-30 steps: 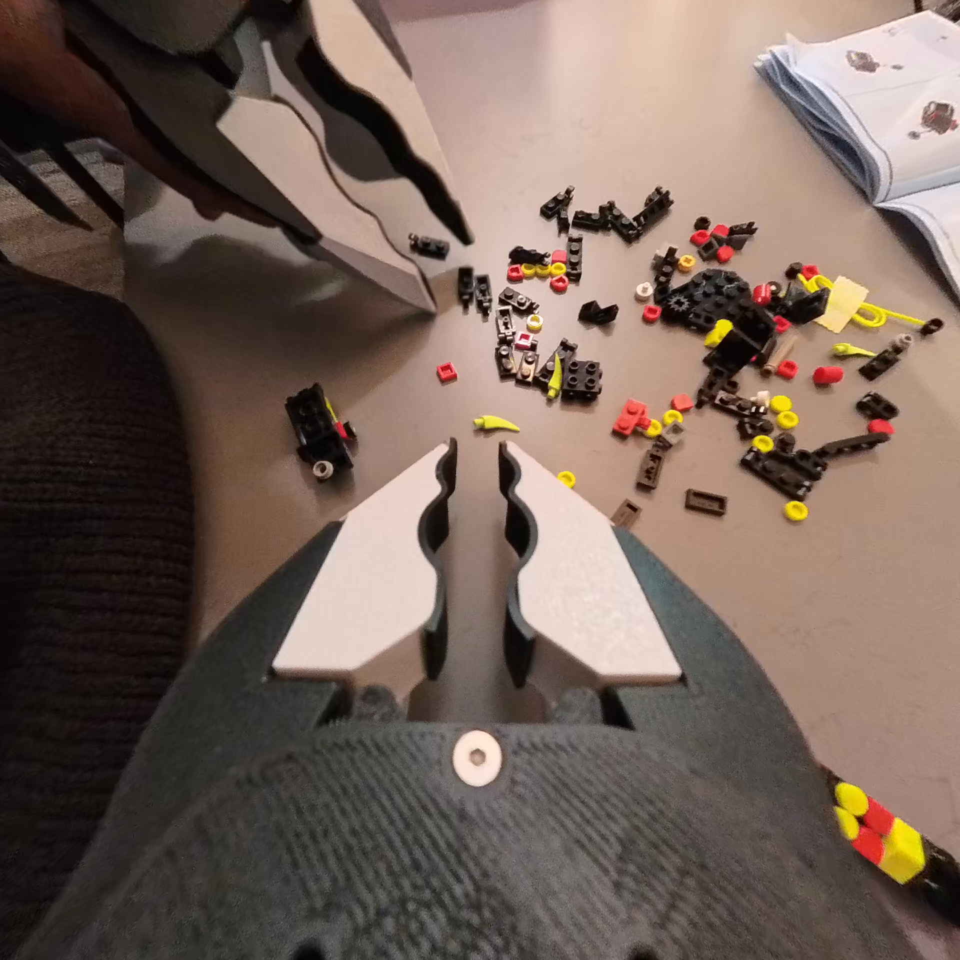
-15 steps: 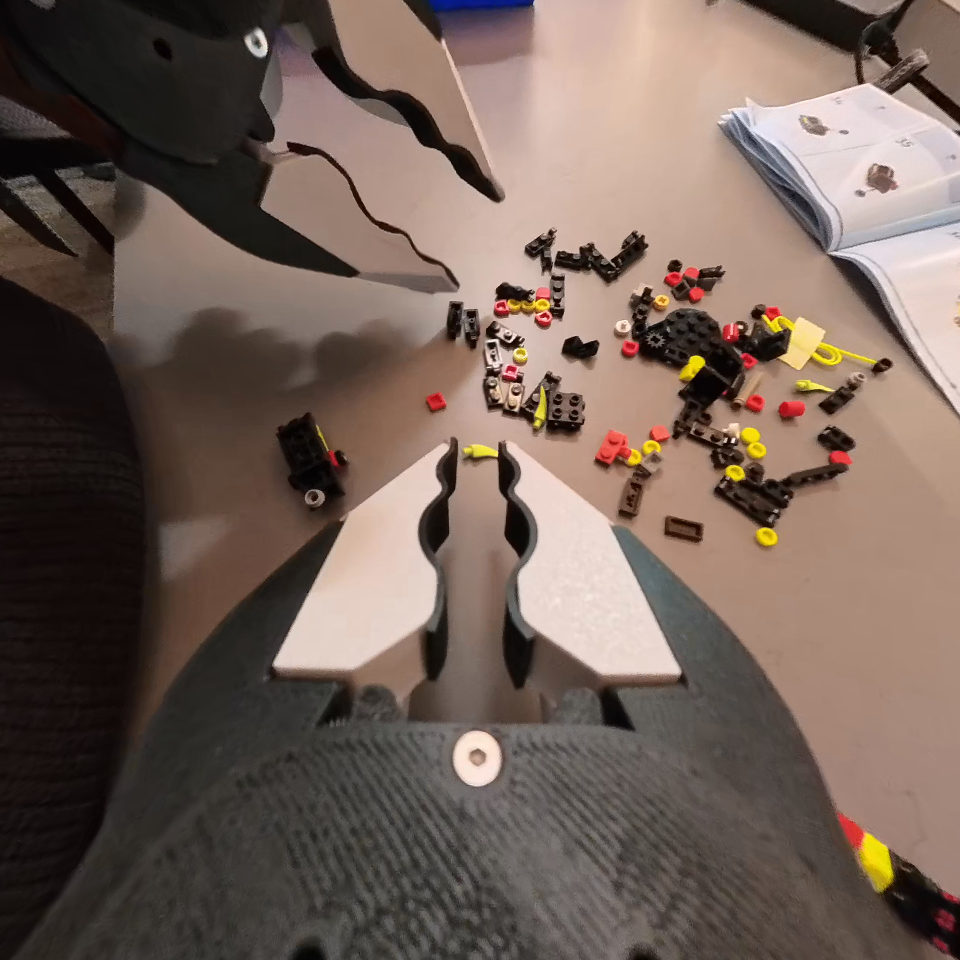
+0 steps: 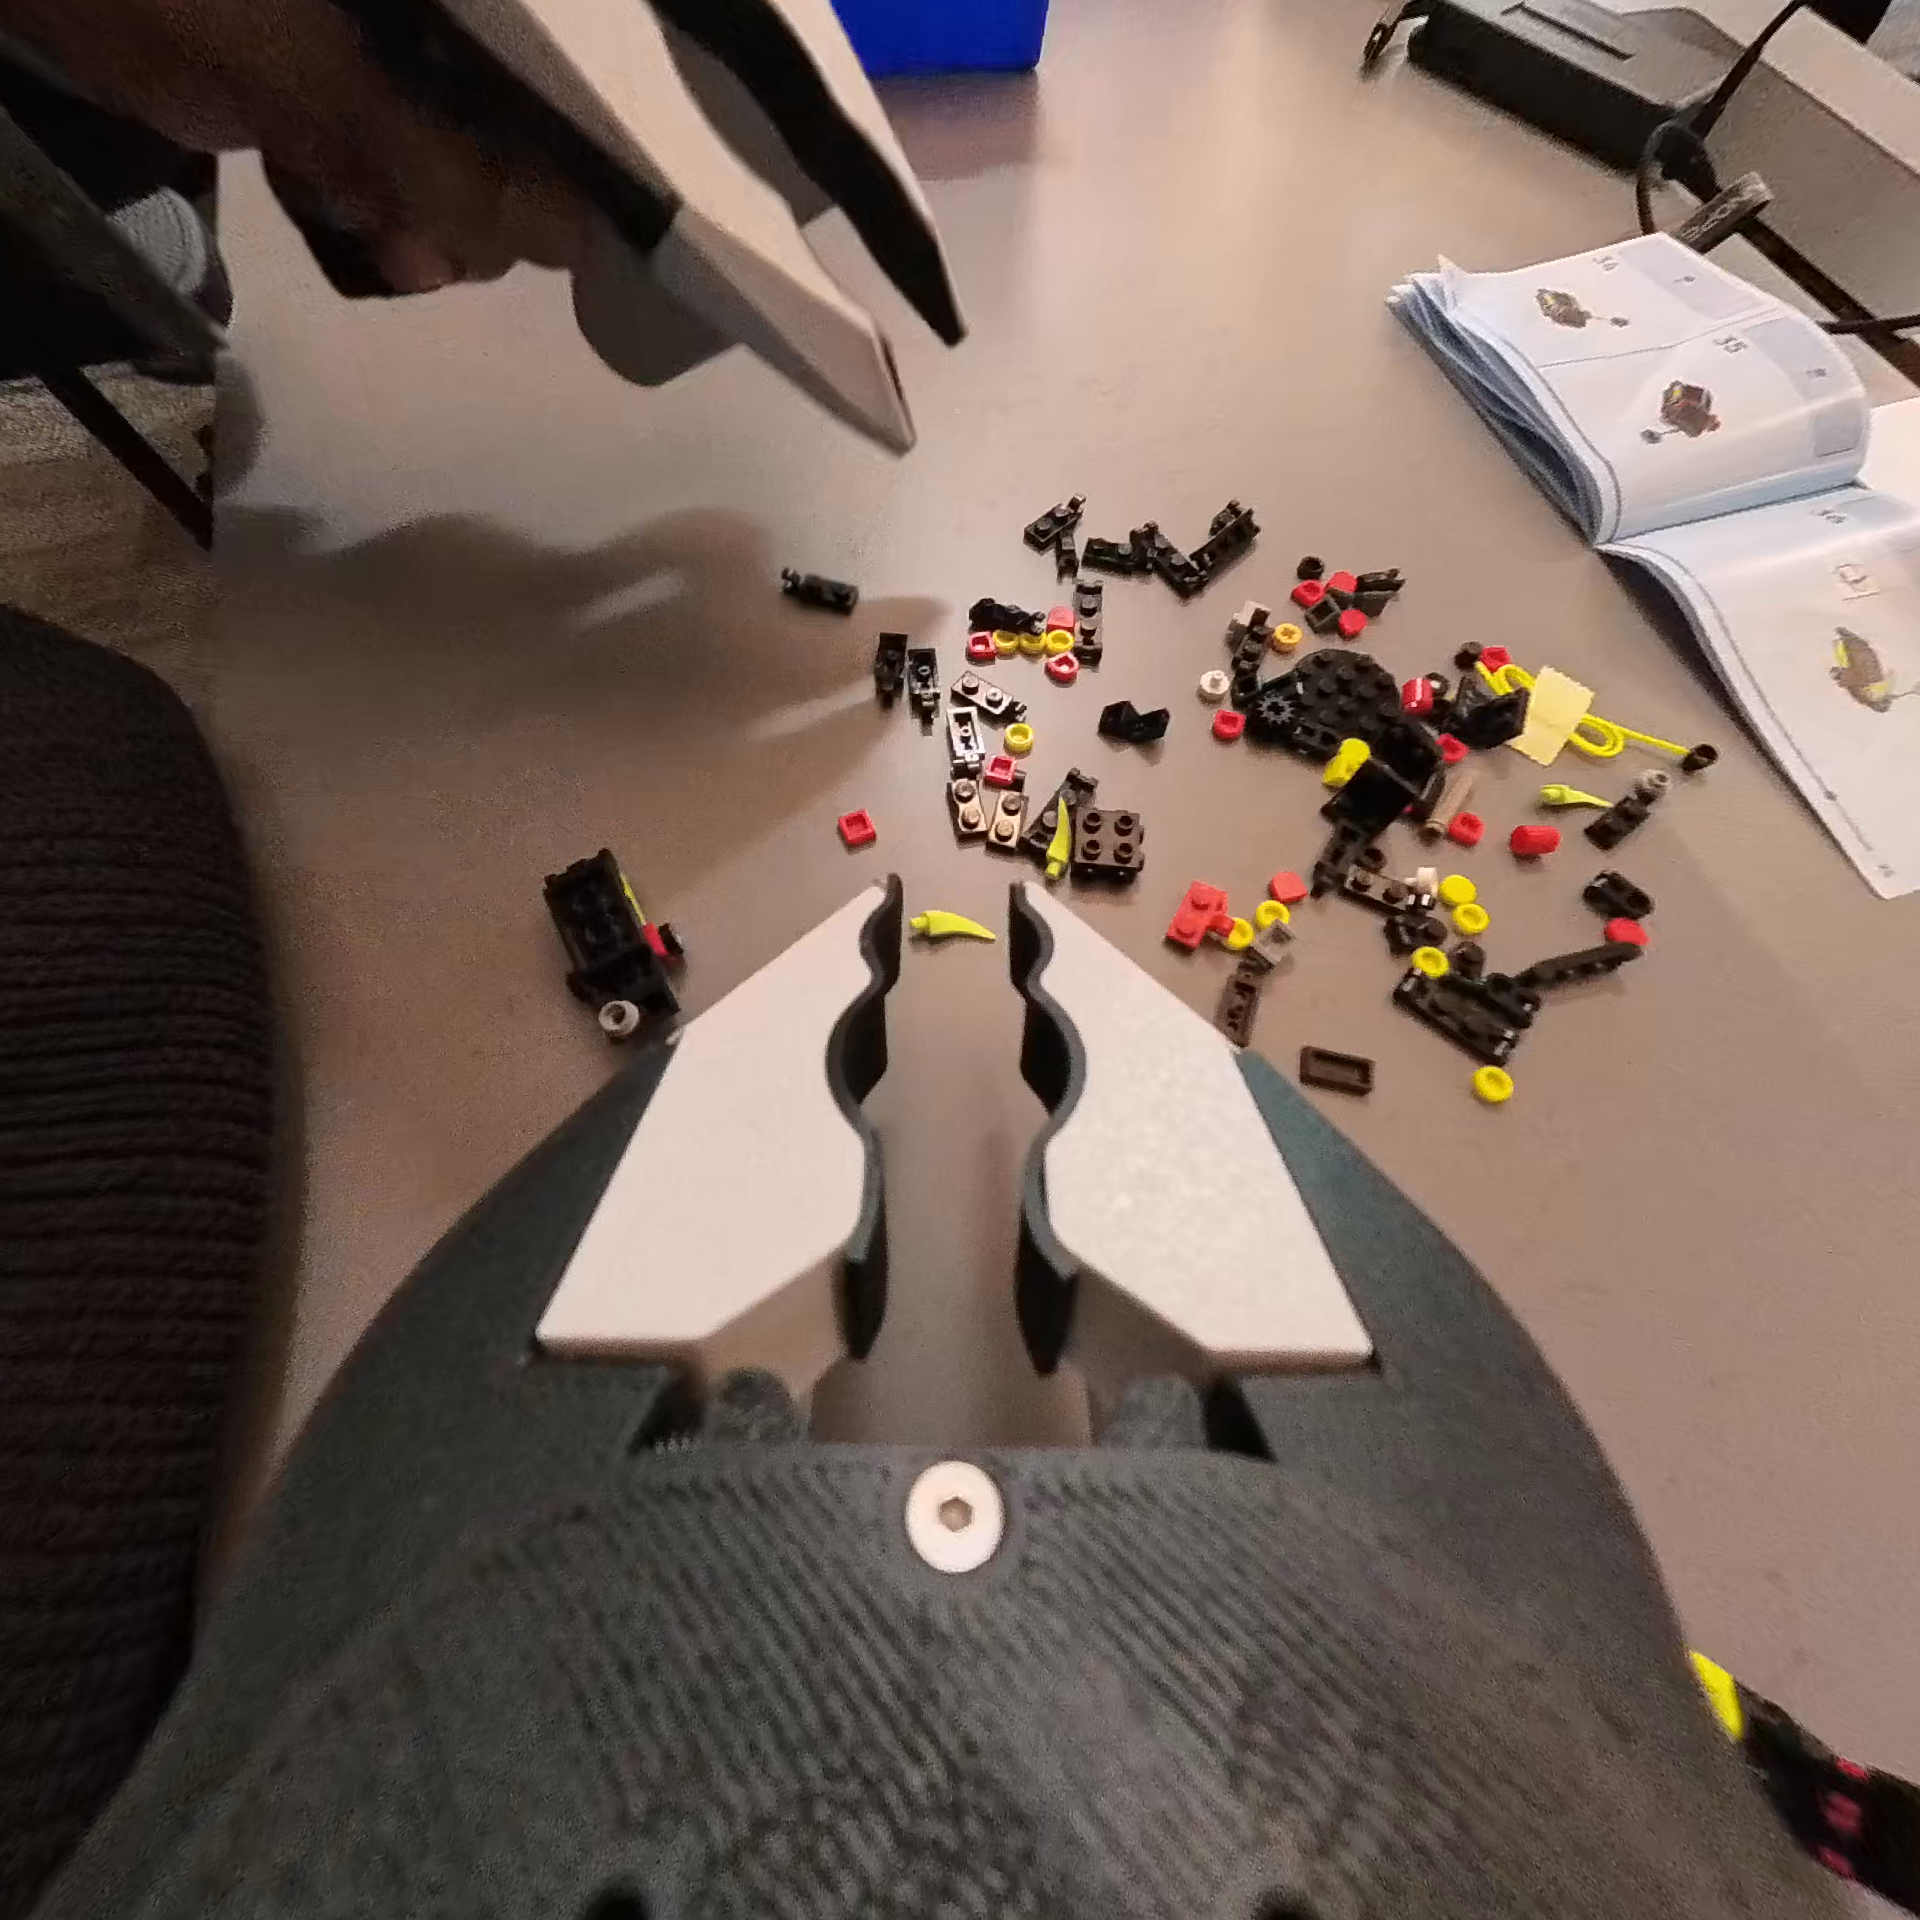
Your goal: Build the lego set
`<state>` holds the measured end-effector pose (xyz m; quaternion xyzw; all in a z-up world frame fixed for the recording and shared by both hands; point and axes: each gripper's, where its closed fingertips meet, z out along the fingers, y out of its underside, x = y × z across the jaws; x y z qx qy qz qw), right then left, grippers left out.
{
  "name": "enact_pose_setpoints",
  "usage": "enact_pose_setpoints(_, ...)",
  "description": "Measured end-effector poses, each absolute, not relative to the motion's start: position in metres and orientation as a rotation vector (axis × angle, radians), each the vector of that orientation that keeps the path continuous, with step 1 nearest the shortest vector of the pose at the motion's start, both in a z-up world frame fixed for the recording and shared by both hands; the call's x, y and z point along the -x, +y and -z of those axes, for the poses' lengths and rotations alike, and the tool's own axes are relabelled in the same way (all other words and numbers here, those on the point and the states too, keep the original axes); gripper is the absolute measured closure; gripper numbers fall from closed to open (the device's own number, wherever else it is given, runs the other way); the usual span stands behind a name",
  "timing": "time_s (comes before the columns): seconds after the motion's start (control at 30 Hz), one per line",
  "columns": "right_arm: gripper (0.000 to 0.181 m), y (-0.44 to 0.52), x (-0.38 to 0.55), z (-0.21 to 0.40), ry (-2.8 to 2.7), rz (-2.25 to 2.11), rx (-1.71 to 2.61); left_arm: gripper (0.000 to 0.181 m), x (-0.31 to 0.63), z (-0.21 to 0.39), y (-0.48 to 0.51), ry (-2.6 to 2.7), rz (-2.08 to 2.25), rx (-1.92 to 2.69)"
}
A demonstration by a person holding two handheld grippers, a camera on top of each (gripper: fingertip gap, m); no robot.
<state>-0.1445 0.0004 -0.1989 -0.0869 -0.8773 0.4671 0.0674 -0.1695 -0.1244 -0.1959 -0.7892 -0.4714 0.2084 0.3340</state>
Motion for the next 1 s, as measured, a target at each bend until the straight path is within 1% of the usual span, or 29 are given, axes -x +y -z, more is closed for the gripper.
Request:
enact_pose_setpoints(0.03,0.162,0.001,0.145,0.199,-2.646,-1.408,0.26,0.15,0.172,0.194,-0.126,-1.229,-0.533,2.027)
enact_pose_setpoints(0.17,0.162,0.003,0.146,0.2,-2.653,-1.414,0.264,0.157,0.171,0.2,-0.113,-1.203,-0.41,1.964)
enact_pose_setpoints(0.27,0.162,0.005,0.148,0.2,-2.657,-1.422,0.276,0.159,0.169,0.214,-0.109,-1.215,-0.355,1.989)
enact_pose_setpoints(0.4,0.162,0.008,0.154,0.199,-2.641,-1.438,0.306,0.161,0.17,0.216,-0.104,-1.215,-0.317,1.959)
enact_pose_setpoints(0.57,0.163,0.002,0.163,0.198,-2.609,-1.449,0.365,0.162,0.171,0.209,-0.096,-1.215,-0.233,1.867)
enact_pose_setpoints(0.83,0.166,-0.005,0.174,0.208,-2.62,-1.408,0.443,0.162,0.169,0.213,-0.1,-1.224,-0.192,1.868)
enact_pose_setpoints(1.0,0.171,-0.008,0.178,0.208,-2.611,-1.407,0.47,0.162,0.166,0.215,-0.097,-1.211,-0.177,1.886)
